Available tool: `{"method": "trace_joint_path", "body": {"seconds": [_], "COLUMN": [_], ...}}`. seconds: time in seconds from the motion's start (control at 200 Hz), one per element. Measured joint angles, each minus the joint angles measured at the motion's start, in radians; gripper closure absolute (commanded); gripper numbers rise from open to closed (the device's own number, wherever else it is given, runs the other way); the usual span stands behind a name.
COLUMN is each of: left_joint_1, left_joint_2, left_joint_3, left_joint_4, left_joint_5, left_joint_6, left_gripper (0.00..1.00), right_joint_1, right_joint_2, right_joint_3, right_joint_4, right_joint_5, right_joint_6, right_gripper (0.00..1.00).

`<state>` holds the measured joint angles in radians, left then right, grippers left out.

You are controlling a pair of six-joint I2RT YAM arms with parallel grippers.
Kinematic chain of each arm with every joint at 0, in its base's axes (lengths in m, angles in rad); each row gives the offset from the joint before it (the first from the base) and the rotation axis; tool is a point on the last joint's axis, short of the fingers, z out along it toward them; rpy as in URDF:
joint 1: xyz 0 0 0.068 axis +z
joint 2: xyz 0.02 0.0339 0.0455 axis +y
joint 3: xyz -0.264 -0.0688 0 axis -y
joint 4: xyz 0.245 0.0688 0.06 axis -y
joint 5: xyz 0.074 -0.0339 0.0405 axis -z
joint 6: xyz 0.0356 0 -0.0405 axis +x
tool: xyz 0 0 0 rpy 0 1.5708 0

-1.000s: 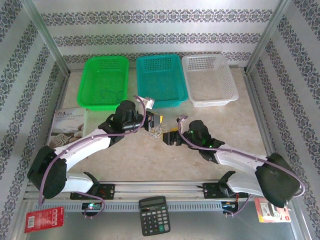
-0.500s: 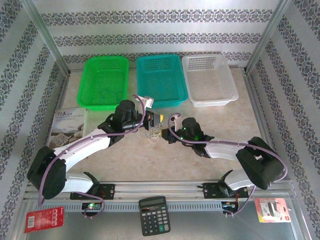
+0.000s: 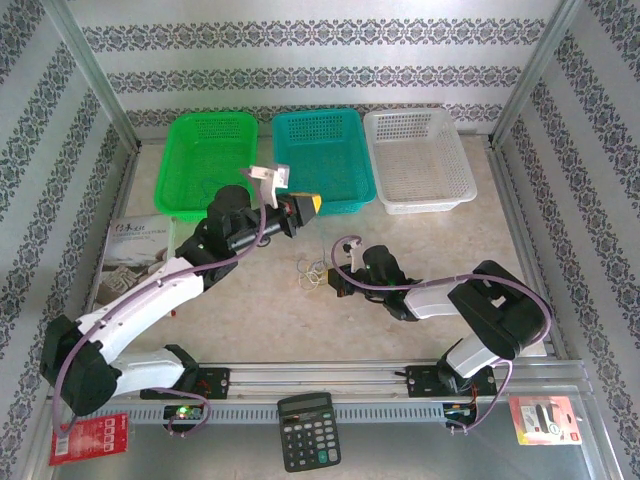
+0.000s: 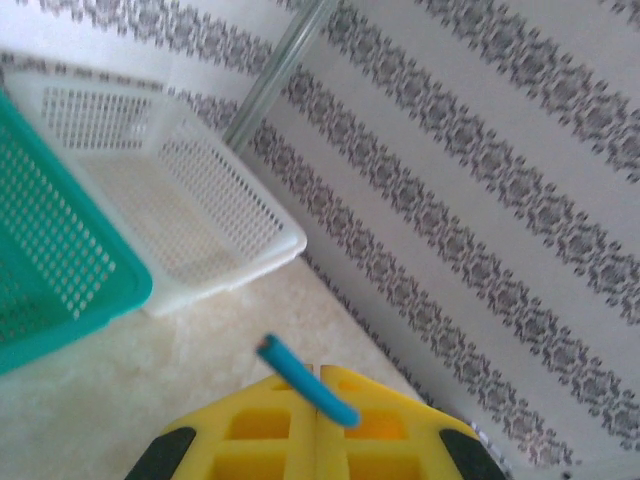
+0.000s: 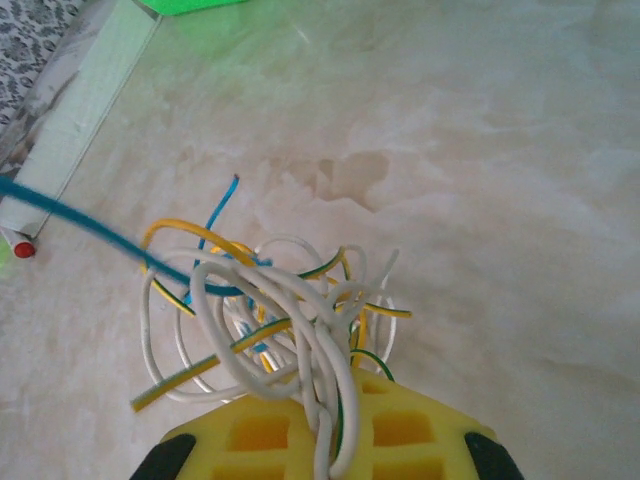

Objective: Untangle the cables

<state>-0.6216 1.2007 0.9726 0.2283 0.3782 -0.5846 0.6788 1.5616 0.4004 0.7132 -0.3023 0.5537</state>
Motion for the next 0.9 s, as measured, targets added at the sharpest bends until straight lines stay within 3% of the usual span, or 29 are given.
{"method": "trace_joint_path", "body": {"seconds": [0.595,0.899], "left_joint_1": [0.04,0.138], "left_joint_2": [-0.041,-0.032], "left_joint_3": [0.301,0.439], "left_joint_4": [-0.149,-0.205], "left_joint_5": [-0.119,-0.151], "left_joint_6": [0.059,0.088], "left_gripper": [1.0,1.0], "right_joint_1": [-0.001,-0.003], "right_joint_2": [0.023,0.025], "right_joint_3": [-0.039,-0.08], "right_joint_4": [0.073,0.083], "right_joint_5": [0.029,0.034], "right_joint_6": [0.023,0.024], "right_gripper": [1.0,1.0]}}
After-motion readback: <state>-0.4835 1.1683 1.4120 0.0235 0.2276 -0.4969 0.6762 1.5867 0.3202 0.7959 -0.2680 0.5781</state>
